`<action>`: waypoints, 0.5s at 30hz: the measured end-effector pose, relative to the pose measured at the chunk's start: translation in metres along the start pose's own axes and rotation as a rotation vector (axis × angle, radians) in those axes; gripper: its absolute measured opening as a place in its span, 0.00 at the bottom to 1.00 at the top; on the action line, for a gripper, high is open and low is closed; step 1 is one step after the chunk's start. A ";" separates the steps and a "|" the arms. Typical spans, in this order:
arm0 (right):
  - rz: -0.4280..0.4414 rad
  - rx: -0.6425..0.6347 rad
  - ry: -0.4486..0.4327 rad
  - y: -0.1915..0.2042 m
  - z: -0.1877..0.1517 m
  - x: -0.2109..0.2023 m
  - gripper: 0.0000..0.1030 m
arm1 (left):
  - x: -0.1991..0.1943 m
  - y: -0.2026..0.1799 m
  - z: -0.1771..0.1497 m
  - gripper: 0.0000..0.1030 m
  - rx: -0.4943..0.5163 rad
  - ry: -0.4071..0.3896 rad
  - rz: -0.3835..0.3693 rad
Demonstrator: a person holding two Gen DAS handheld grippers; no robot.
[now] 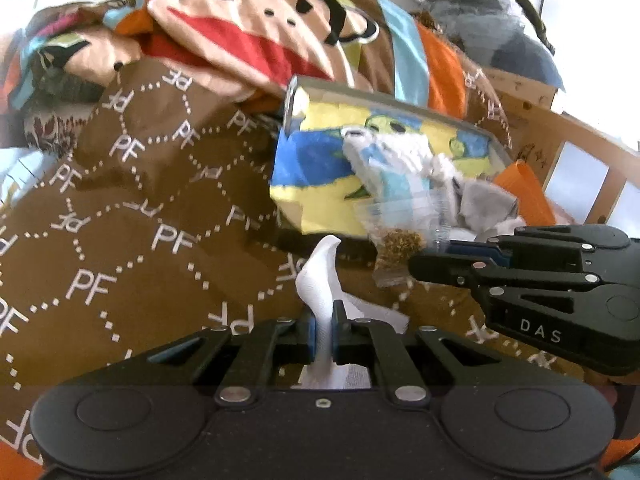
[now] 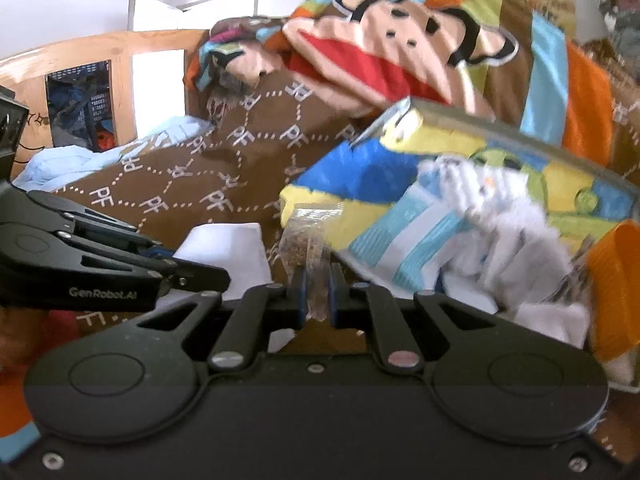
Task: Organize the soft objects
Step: 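Carry the tissue and seed bag over the tray and lower them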
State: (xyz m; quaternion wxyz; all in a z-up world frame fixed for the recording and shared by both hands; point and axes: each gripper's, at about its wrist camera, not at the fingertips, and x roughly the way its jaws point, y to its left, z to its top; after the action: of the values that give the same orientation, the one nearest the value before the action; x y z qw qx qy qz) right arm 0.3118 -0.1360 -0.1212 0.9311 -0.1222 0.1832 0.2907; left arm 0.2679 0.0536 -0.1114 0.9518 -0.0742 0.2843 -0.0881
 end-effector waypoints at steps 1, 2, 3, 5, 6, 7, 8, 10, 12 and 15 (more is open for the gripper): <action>-0.011 0.006 -0.018 -0.003 0.004 -0.005 0.05 | -0.004 -0.002 0.002 0.06 -0.004 -0.015 0.005; -0.019 0.015 -0.035 -0.006 0.008 -0.009 0.05 | -0.007 -0.005 0.005 0.06 -0.008 -0.030 0.007; -0.027 0.024 -0.052 -0.010 0.012 -0.013 0.05 | -0.011 -0.007 0.008 0.06 -0.008 -0.047 0.010; -0.050 0.040 -0.092 -0.020 0.020 -0.024 0.05 | -0.018 -0.016 0.017 0.06 0.006 -0.092 0.022; -0.064 0.048 -0.111 -0.025 0.023 -0.030 0.05 | -0.019 -0.021 0.022 0.06 0.011 -0.109 0.025; -0.077 0.056 -0.126 -0.030 0.026 -0.035 0.05 | -0.021 -0.026 0.028 0.06 0.016 -0.128 0.023; -0.093 0.069 -0.143 -0.036 0.029 -0.040 0.05 | -0.022 -0.032 0.034 0.06 0.020 -0.147 0.020; -0.119 0.093 -0.166 -0.046 0.033 -0.048 0.05 | -0.020 -0.041 0.047 0.06 0.020 -0.182 0.010; -0.143 0.115 -0.183 -0.058 0.036 -0.052 0.05 | -0.015 -0.052 0.064 0.06 0.019 -0.222 0.004; -0.167 0.147 -0.181 -0.073 0.035 -0.056 0.05 | -0.002 -0.068 0.086 0.07 0.046 -0.278 0.020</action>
State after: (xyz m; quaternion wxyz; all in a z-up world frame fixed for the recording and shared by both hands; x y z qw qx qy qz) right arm 0.3212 -0.2102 -0.0573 0.9712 -0.0419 0.1086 0.2078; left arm 0.3052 -0.0047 -0.0258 0.9843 -0.0608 0.1481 -0.0739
